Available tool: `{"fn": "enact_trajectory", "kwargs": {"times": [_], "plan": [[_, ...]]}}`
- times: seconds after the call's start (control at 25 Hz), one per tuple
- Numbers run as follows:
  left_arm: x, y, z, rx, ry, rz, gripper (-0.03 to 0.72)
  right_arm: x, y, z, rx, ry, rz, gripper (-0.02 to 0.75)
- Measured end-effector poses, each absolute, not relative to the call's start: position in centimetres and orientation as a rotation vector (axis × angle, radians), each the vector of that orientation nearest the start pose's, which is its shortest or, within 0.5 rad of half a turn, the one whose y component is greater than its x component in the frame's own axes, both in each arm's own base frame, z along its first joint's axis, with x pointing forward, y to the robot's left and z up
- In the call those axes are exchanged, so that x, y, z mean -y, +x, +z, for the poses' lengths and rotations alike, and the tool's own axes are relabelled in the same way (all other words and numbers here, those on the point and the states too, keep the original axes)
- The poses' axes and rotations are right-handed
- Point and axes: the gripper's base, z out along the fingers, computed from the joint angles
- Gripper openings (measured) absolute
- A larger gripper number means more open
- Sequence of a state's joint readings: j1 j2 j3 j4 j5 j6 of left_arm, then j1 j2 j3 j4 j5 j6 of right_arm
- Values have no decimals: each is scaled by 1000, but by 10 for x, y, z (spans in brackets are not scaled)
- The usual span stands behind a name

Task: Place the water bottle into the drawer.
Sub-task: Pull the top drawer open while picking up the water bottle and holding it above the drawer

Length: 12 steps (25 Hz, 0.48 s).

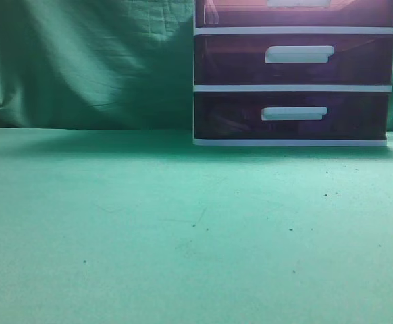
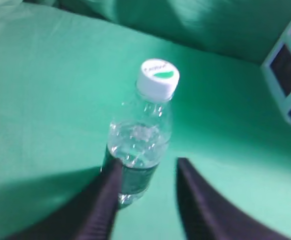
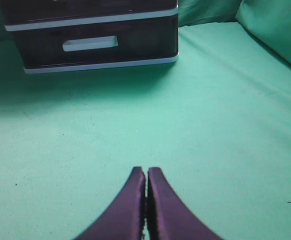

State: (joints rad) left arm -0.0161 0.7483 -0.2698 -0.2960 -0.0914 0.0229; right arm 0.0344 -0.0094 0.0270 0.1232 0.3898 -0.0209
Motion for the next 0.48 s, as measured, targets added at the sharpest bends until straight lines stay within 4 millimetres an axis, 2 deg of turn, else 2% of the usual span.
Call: {"fn": "enact_trajectory", "kwargs": {"times": [0.04, 0.12, 0.2, 0.24, 0.36, 0.44, 0.48], "plan": [[0, 151, 238, -1890, -251, -164, 287, -6, 52, 170, -1890, 24, 131, 0], [1, 158, 231, -1947, -239, -150, 496, -6, 52, 170, -1890, 24, 131, 0], [1, 165, 223, -2016, -218, -134, 618, -6, 52, 170, -1890, 24, 131, 0], [2, 169, 222, -2040, -199, -124, 648, -6, 52, 170, -1890, 24, 131, 0], [2, 180, 219, -2088, -145, -92, 640, -6, 52, 170, -1890, 24, 131, 0], [2, 186, 219, -2104, -128, -82, 568, -6, 52, 170, -1890, 24, 131, 0], [2, 190, 219, -2108, -123, -80, 578, -6, 52, 170, -1890, 24, 131, 0]]}}
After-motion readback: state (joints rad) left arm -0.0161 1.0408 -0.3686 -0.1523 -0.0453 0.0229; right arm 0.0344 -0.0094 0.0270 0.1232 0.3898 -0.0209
